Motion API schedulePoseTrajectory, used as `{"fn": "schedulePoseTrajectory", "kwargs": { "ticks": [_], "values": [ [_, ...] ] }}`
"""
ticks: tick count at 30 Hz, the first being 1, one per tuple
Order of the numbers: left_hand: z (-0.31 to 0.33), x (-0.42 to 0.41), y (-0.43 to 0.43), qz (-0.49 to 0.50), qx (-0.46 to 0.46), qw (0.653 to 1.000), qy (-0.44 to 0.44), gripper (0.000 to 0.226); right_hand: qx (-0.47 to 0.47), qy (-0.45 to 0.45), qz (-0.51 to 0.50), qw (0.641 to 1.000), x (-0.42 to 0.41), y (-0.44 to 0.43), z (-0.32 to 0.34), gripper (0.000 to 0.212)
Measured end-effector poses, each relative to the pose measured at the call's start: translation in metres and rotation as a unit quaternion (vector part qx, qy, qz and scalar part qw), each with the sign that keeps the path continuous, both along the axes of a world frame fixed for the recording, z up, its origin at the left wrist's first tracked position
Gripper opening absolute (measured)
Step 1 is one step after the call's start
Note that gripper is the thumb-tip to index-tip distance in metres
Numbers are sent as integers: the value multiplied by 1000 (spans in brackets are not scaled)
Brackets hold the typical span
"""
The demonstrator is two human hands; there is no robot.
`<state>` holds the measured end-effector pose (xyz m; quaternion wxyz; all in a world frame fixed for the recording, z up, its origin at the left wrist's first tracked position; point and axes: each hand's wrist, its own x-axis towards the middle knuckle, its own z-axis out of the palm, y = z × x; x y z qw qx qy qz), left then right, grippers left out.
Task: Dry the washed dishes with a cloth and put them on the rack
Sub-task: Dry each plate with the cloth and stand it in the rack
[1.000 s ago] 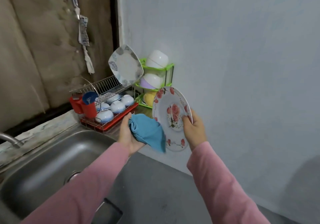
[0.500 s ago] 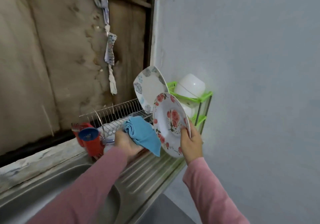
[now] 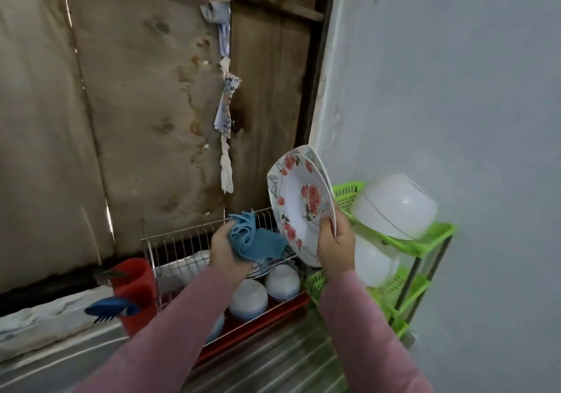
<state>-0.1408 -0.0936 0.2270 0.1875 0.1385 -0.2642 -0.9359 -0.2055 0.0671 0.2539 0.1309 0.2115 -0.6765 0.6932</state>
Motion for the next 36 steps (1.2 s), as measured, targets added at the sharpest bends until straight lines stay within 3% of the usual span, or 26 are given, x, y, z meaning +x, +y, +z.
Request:
{"fn": "schedulePoseTrajectory", "kwargs": {
  "ticks": [5,9,11,14,16,18,22,27,31,36],
  "values": [
    [-1,-21,-12,57,-102,989,-89,23,36,23,43,998,-50,-18,-2,37],
    [-9,-37,-18,135,-218,955,-149,43,97,40,76,992,-73,-34,2,40],
    [-8,-45,-19,171,-315,917,-176,40,99,33,87,991,-85,-47,-1,41],
    [-8,-52,-14,202,-486,825,-207,41,127,16,95,987,-102,-64,-14,42],
    [-10,-55,-9,215,-551,778,-214,40,129,18,95,987,-106,-72,-21,42],
    [-12,-56,-4,241,-569,755,-218,40,133,13,94,987,-112,-77,-30,47],
    [-16,-59,-6,291,-539,748,-255,35,215,-7,139,967,-120,-79,-46,46],
    [-16,-59,-10,291,-437,803,-283,31,217,48,148,964,-115,-67,-41,61],
    [-13,-50,-2,301,-365,845,-250,29,213,102,133,962,-106,-51,-35,69],
    [-14,-35,20,339,-338,850,-219,29,203,165,157,952,-91,-36,-32,70]
  ]
}}
